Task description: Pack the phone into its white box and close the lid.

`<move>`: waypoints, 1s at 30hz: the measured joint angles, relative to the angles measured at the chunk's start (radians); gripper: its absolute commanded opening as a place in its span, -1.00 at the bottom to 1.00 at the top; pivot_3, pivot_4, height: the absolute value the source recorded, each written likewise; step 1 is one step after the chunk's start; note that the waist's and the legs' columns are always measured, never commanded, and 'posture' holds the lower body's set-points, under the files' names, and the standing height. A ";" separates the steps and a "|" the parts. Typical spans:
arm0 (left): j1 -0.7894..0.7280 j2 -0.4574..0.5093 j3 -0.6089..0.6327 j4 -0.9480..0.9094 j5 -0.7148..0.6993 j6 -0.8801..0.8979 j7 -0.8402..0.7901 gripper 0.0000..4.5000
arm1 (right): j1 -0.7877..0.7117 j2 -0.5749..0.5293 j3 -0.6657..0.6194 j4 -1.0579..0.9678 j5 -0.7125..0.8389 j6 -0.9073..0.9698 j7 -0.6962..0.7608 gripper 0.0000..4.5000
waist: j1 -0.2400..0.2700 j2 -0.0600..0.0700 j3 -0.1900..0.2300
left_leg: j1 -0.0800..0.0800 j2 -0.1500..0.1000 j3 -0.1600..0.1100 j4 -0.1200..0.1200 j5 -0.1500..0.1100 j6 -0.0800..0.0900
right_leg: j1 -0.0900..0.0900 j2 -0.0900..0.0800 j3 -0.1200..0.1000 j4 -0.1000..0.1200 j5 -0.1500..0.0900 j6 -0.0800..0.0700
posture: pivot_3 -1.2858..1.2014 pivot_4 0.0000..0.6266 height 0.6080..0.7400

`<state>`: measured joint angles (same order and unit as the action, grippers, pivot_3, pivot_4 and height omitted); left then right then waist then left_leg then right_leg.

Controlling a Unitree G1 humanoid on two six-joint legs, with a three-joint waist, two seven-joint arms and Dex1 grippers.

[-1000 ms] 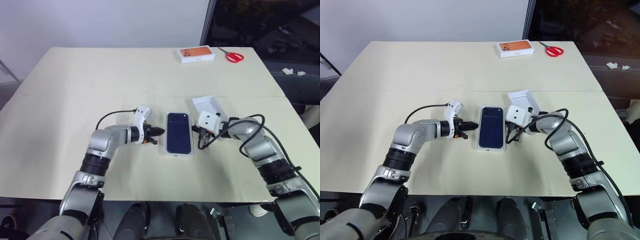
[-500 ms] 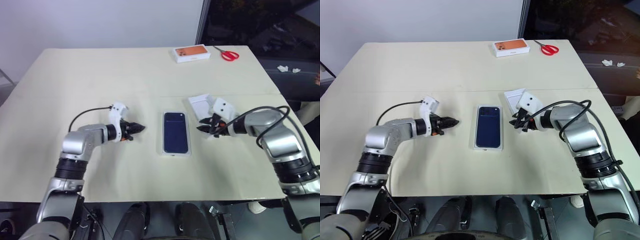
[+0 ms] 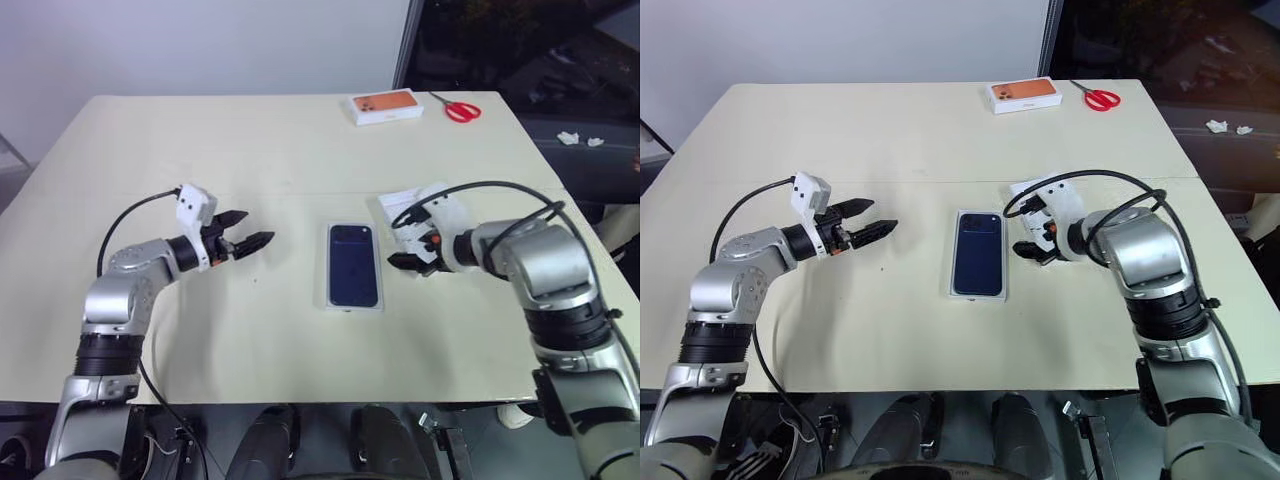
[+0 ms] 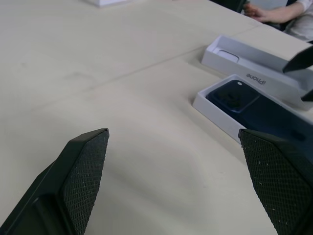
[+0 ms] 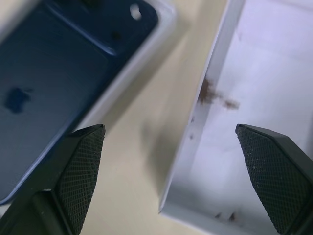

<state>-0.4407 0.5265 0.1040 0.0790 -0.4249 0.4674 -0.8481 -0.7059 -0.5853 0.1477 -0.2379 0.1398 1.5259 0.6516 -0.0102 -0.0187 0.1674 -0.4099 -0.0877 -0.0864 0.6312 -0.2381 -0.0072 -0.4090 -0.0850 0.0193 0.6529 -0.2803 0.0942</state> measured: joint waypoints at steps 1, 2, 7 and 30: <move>0.013 -0.002 0.000 -0.012 0.000 -0.018 -0.005 0.98 | -0.003 0.008 0.005 -0.002 0.001 0.030 -0.025 0.99 | 0.000 0.000 0.000 | 0.000 0.000 0.000 0.000 0.000 0.000 | 0.000 0.000 0.000 0.000 0.000 0.000 | 0.03 -0.52 1.00; 0.023 -0.003 0.000 -0.021 -0.002 -0.027 -0.013 0.98 | -0.005 0.012 0.006 -0.002 0.001 0.051 -0.045 0.99 | 0.000 0.000 0.000 | 0.000 0.000 0.000 0.000 0.000 0.000 | 0.000 0.000 0.000 0.000 0.000 0.000 | 0.03 -0.52 1.00; 0.080 0.005 0.006 -0.077 -0.046 -0.041 -0.065 0.98 | -0.017 0.015 0.021 -0.002 0.029 0.082 -0.109 0.99 | -0.002 0.000 0.000 | 0.000 0.000 0.000 0.000 0.000 0.000 | 0.000 0.000 0.000 0.000 0.000 0.000 | 0.03 -0.52 1.00; 0.293 0.165 0.022 -0.303 -0.197 0.010 -0.310 1.00 | -0.087 0.085 -0.015 0.108 0.226 0.082 -0.358 -0.56 | -0.005 0.002 0.001 | 0.000 0.001 0.001 -0.001 -0.001 0.001 | -0.001 0.001 0.001 0.000 0.000 0.000 | 0.03 -0.52 1.00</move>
<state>-0.1480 0.6918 0.1258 -0.2240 -0.6216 0.4774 -1.1579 -0.7928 -0.5001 0.1326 -0.1303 0.3657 1.6079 0.2940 -0.0155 -0.0164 0.1686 -0.4098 -0.0865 -0.0850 0.6305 -0.2387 -0.0058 -0.4096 -0.0839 0.0204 0.6529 -0.2804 0.0940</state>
